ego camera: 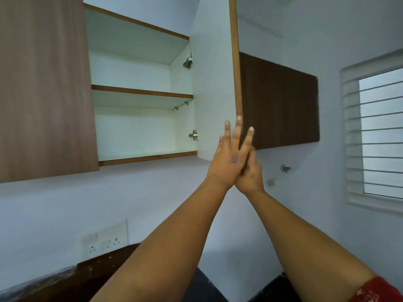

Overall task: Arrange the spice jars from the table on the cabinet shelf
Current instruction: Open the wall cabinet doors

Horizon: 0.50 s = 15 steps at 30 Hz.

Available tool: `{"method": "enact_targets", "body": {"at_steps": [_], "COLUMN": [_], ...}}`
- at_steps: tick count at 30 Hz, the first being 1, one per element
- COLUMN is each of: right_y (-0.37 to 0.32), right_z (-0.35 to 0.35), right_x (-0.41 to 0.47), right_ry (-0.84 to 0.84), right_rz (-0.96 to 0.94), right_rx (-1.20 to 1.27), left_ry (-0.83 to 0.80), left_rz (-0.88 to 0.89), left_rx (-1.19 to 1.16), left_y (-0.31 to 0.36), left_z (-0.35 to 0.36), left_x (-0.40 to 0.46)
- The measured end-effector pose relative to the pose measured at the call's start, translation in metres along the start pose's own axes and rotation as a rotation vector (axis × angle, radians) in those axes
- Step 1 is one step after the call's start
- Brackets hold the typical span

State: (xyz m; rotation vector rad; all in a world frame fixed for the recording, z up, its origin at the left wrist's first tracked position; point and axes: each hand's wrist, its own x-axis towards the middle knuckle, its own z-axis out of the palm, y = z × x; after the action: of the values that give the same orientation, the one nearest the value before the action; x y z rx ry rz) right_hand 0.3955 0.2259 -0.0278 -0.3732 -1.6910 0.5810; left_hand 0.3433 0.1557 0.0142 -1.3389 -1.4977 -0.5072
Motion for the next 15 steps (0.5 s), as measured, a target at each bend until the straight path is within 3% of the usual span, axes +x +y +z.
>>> {"method": "enact_targets", "body": {"at_steps": [4,12,15], "right_y": [0.028,0.089,0.105], "right_z": [-0.034,-0.072,-0.083], "right_x": [0.014,0.041,0.05], "right_ry": [0.041,0.132,0.113], "right_rz": [0.025,0.127,0.16], "right_rx": [-0.035,-0.065,-0.107], "left_ry": [-0.068,-0.215,-0.141], "left_rz": [-0.109,-0.139,-0.183], "left_rx": [-0.288,-0.458,-0.585], "left_y": [0.034,0.075,0.089], "left_z": [0.021,0.078,0.095], "left_x": [0.019,0.046,0.052]}}
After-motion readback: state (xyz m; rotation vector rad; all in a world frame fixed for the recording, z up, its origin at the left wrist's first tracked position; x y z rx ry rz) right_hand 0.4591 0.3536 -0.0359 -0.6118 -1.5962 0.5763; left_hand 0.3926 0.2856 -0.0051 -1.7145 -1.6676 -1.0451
